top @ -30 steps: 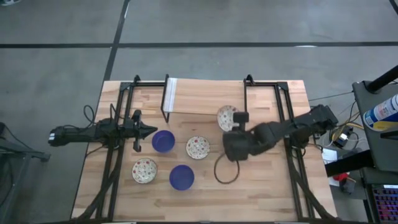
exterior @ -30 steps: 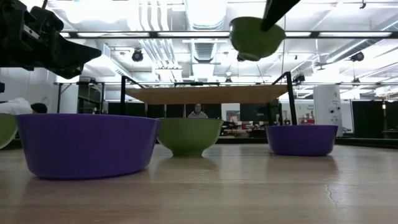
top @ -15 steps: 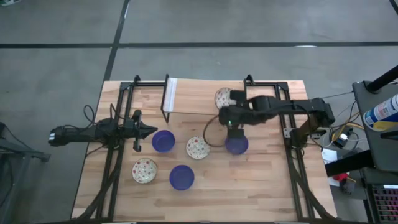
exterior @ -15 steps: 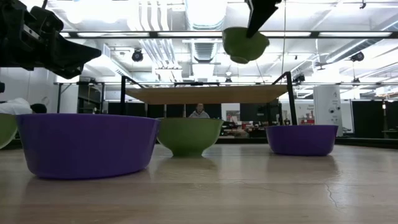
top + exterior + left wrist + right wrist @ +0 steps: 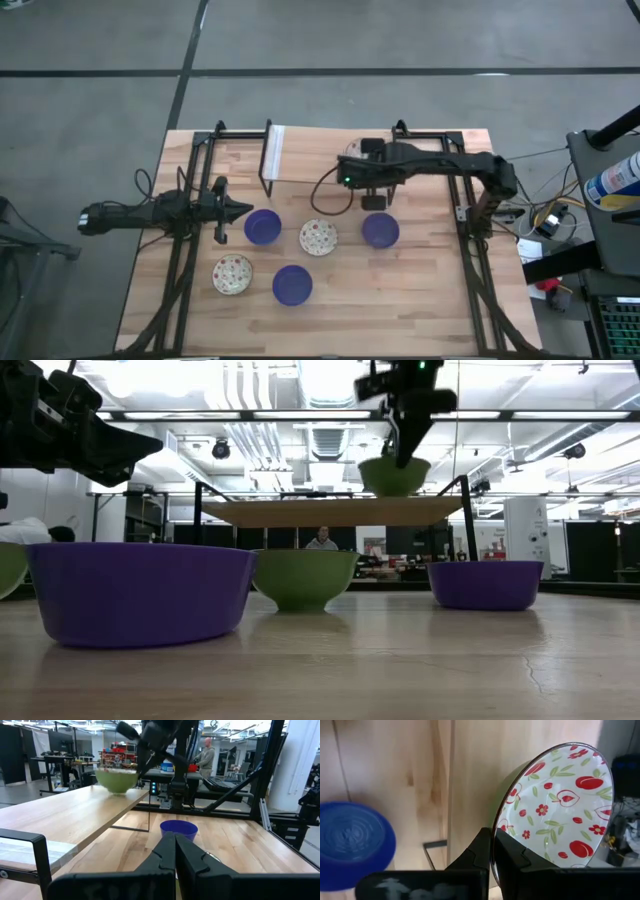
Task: Pick & Place Mini bowls
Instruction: Put the right white patterned bowl on the shelf
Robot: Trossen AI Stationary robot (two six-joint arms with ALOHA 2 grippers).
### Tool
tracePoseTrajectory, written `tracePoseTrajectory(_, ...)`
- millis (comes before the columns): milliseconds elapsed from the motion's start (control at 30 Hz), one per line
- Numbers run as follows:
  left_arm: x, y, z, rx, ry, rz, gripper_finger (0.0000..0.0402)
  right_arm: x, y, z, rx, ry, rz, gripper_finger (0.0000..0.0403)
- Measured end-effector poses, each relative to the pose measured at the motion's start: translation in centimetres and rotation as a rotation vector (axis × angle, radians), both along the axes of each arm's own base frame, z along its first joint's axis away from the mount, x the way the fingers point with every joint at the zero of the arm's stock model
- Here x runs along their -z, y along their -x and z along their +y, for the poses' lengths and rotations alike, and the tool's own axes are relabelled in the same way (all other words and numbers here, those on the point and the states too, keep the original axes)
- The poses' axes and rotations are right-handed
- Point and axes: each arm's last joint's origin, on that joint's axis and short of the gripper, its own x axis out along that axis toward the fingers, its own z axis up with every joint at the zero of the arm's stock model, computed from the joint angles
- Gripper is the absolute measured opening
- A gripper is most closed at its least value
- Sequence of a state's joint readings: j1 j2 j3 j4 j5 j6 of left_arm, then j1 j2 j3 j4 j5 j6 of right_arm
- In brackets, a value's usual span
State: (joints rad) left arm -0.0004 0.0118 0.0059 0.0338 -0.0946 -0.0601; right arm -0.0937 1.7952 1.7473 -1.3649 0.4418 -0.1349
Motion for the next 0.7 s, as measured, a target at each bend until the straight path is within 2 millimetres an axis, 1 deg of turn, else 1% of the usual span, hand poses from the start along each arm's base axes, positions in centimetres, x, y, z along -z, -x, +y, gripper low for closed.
tracePoseTrajectory(133, 0.0, 0.0, 0.0, 0.0, 0.0, 0.0, 0.0, 0.8, -0.4, 0.0, 0.0, 0.007, 0.033, 0.0011)
tracePoseTrajectory(300, 0.0, 0.0, 0.0, 0.0, 0.0, 0.0, 0.0, 0.7, -0.4, 0.0, 0.004, 0.005, 0.033, 0.0011)
tracePoseTrajectory(700, 0.0, 0.0, 0.0, 0.0, 0.0, 0.0, 0.0, -1.5, 1.7, -0.2, 0.06, -0.033, -0.027, 0.0011)
